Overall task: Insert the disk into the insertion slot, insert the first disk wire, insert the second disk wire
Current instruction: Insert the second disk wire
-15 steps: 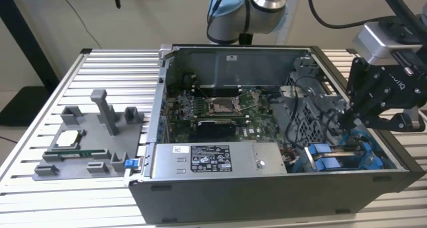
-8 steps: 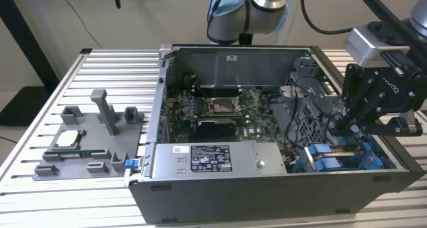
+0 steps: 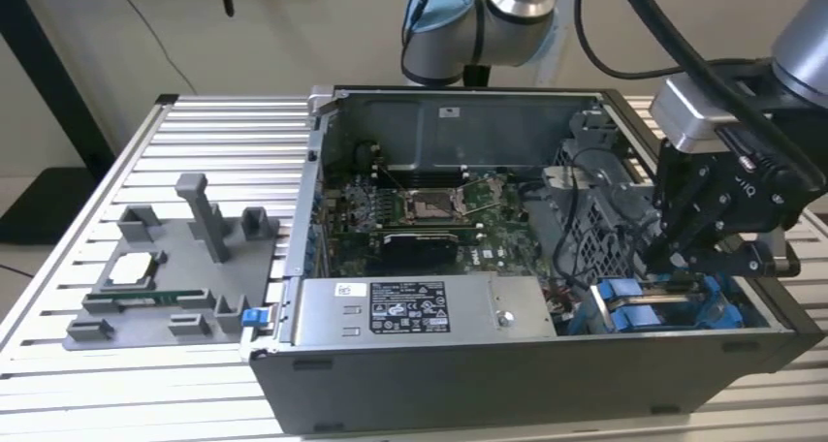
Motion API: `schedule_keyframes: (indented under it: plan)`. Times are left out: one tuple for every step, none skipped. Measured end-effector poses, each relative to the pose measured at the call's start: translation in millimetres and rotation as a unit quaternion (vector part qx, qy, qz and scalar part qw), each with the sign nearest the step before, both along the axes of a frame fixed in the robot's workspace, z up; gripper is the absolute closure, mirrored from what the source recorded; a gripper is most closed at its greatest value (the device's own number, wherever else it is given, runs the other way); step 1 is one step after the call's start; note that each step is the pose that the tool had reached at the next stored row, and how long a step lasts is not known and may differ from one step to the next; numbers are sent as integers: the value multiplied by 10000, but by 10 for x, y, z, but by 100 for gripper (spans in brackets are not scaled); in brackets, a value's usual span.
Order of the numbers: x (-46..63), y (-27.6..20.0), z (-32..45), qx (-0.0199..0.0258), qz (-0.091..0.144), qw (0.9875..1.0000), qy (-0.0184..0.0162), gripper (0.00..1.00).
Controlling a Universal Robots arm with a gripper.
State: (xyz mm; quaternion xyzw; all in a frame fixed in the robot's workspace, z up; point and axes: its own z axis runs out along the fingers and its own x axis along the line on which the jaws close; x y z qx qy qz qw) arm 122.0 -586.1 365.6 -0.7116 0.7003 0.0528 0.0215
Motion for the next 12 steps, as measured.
schedule_keyframes:
  plan:
    - [0,0,-13,3,-1,10000,0,100]
    - [2,0,-25,5,-1,10000,0,100]
    - [4,0,-36,6,0,10000,0,100]
    - [6,0,-46,8,0,10000,0,100]
    - [7,0,-54,9,-1,10000,0,100]
    - [10,0,-61,8,0,10000,0,100]
    - [13,0,-68,9,0,10000,0,100]
    - [16,0,-74,9,0,10000,0,100]
    - [19,0,-79,9,0,10000,0,100]
    - [23,0,-83,9,0,10000,0,100]
    - [27,0,-86,8,0,10000,0,100]
    - [30,0,-89,9,-1,10000,0,100]
